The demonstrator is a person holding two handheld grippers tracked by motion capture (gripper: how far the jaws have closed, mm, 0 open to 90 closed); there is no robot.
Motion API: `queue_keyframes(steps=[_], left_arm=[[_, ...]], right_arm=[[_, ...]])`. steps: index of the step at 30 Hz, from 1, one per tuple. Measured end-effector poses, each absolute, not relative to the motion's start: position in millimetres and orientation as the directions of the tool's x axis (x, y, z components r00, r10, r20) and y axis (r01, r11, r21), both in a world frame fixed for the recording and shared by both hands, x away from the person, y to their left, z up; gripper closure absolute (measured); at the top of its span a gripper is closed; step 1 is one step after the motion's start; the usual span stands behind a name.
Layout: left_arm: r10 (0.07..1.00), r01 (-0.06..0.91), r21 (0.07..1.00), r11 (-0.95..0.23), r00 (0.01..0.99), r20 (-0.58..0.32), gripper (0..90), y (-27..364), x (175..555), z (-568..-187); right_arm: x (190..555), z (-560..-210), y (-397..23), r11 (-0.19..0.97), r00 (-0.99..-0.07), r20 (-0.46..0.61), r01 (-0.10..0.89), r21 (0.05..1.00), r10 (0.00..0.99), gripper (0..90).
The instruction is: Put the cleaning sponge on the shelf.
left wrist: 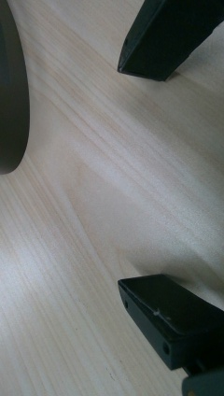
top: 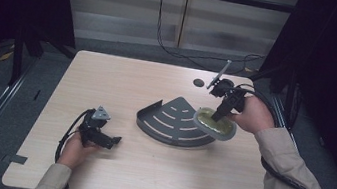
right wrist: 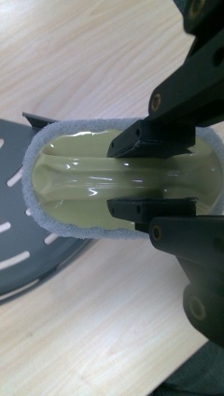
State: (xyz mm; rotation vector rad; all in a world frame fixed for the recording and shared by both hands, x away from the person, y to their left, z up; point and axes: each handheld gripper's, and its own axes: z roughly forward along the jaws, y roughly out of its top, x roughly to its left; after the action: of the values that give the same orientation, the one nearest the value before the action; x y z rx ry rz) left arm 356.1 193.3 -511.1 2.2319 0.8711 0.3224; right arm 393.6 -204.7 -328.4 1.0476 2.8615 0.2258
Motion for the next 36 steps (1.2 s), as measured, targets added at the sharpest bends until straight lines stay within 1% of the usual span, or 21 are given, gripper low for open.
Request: queue_keyframes(steps=[6,26,36], left_arm=[[0.67,0.493,0.696,-0.522,0.742,-0.023,0.0,193.3,356.1,-511.1],[0.67,0.493,0.696,-0.522,0.742,-0.023,0.0,193.3,356.1,-511.1],[0.67,0.493,0.696,-0.522,0.742,-0.023,0.0,193.3,356.1,-511.1]], right_arm=[[400.8,-331.9,-204.5,0.744,-0.75,-0.035,0.648,0.16,0.661,71.5],[421.5,-340.2,-196.9,0.704,-0.715,-0.031,0.679,0.208,0.699,71.5],[428.7,-349.8,-193.1,0.692,-0.704,-0.021,0.691,0.211,0.71,71.5]])
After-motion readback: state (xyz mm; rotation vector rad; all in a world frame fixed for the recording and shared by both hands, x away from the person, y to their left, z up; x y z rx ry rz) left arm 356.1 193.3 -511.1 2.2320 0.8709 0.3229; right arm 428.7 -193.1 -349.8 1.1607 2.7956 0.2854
